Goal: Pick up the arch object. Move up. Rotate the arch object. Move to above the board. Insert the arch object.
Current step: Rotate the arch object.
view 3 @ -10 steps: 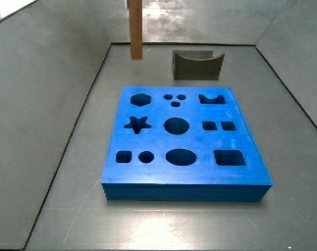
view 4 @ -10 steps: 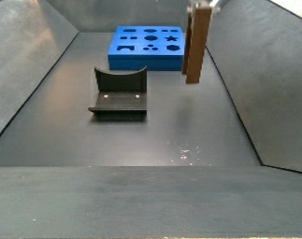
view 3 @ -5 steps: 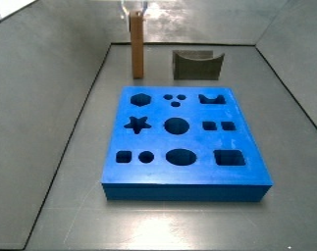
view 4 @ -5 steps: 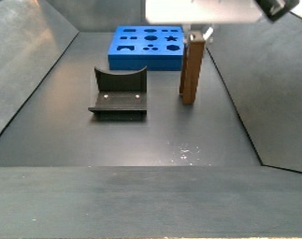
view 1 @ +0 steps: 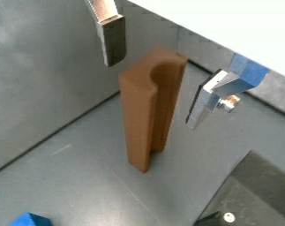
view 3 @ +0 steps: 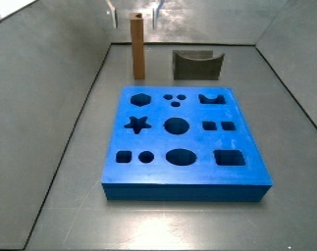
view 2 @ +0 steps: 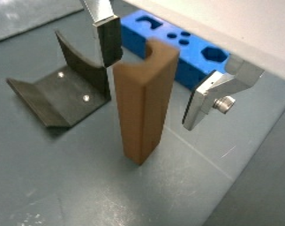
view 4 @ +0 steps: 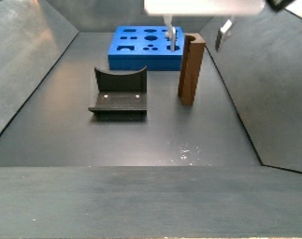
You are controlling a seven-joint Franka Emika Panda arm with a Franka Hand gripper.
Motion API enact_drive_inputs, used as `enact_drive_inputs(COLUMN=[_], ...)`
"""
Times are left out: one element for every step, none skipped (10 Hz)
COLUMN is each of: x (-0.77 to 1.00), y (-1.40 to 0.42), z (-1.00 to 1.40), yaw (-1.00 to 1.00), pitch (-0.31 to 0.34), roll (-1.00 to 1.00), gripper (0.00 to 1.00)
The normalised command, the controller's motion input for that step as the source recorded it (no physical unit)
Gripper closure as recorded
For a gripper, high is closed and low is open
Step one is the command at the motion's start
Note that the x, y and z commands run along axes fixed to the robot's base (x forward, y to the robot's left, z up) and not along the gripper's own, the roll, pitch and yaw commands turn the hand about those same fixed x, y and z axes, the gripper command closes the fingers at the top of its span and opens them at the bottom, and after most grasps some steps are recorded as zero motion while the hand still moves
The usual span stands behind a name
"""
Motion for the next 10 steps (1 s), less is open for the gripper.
enact_drive_inputs(x=[-0.02, -0.02, 0.00, 0.01, 0.00, 0.02, 0.02, 0.02, 0.02, 0.02], y=[0.00, 0.00, 0.00, 0.00, 0.00, 0.00, 0.01, 0.01, 0.01, 0.01], z=[0.89, 0.71, 0.47, 0.29, 0.00, -0.06, -0.04, -0.03, -0.03, -0.03], yaw=[-0.03, -0.03, -0.03, -0.03, -1.00, -1.00, -1.00, -1.00, -1.00, -1.00], pitch=[0.017, 0.028, 0.048, 0.064, 0.012, 0.012, 0.010, 0.010, 0.010, 0.011], roll=[-0.03, -0.03, -0.03, -0.04, -0.01, -0.01, -0.01, -0.01, -0.01, -0.01], gripper=[0.00, 0.00, 0.00, 0.00, 0.00, 0.00, 0.00, 0.00, 0.00, 0.00])
